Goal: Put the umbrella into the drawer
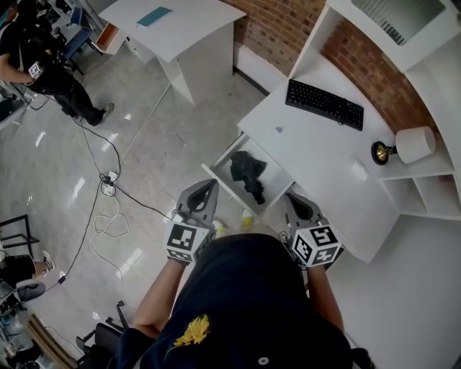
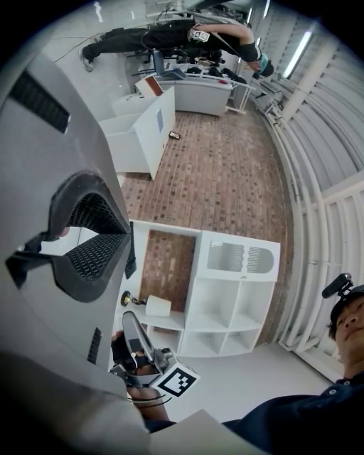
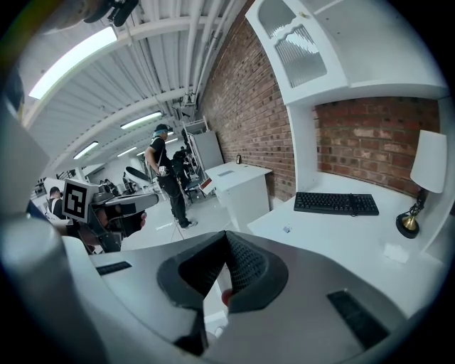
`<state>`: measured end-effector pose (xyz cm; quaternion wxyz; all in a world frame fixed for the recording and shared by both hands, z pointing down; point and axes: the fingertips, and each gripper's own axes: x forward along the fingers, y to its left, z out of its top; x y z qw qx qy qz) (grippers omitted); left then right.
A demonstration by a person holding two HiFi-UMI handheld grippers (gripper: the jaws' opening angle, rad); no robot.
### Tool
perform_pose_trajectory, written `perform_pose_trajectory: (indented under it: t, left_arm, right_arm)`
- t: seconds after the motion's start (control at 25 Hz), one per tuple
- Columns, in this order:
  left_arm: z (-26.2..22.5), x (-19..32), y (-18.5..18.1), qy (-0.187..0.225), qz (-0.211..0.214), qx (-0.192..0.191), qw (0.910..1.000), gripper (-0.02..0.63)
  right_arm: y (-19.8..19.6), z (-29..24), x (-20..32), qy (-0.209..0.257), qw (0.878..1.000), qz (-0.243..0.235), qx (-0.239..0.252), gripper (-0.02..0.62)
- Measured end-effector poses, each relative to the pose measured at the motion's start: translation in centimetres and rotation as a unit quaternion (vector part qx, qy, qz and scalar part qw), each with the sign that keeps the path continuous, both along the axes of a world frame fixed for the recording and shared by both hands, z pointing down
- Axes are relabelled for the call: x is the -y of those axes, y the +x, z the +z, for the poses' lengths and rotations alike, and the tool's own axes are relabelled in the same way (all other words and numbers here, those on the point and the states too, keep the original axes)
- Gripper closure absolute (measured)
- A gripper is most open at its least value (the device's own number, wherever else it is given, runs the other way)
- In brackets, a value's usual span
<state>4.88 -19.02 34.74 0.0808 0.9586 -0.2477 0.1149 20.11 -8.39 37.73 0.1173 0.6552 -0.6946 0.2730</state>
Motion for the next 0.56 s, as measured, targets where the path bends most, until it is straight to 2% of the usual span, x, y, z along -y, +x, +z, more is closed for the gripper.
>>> perform_pose_trajectory:
  t: [0.56]
  left_arm:
    - [0.24,-0.38,0.72,-0.006,0.013,0.002,0.9999,0.589]
  right_arm:
    - [0.83,0.64,0.00,-0.020,1.000,0.005,-0.020,0.594]
